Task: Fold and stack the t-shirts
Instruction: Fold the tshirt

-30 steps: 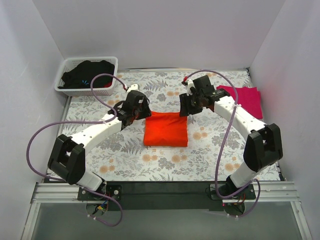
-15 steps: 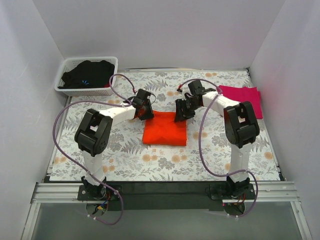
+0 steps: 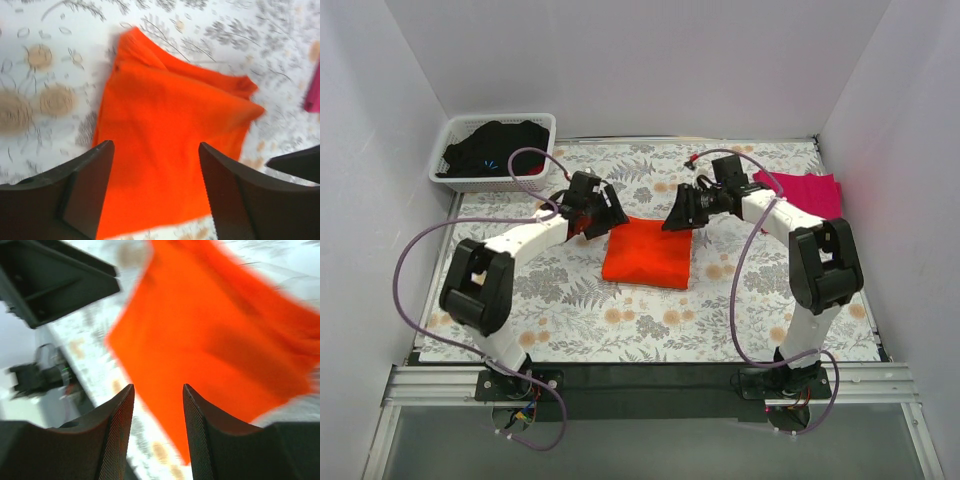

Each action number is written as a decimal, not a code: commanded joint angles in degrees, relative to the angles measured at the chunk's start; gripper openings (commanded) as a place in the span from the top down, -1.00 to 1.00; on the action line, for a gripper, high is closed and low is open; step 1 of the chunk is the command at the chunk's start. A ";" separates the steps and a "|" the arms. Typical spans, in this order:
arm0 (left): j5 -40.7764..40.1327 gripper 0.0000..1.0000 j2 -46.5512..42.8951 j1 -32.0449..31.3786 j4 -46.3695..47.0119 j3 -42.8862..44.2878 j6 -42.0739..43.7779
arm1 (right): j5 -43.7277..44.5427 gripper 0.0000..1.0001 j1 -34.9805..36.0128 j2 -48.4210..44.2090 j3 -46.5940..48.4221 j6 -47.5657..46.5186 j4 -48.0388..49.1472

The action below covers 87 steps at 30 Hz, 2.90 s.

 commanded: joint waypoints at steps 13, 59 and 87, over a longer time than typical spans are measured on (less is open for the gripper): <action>4.40 0.65 -7.76 -4.41 4.36 -17.77 -9.88 | -14.07 0.57 12.40 3.49 -13.25 14.63 27.21; 7.03 0.35 -14.00 -1.69 1.81 -11.46 -4.09 | -19.17 0.92 -2.36 -3.80 -20.12 8.03 19.56; 10.20 0.27 9.59 7.11 6.47 7.45 2.76 | -12.06 0.73 -13.35 11.89 -4.80 12.60 29.68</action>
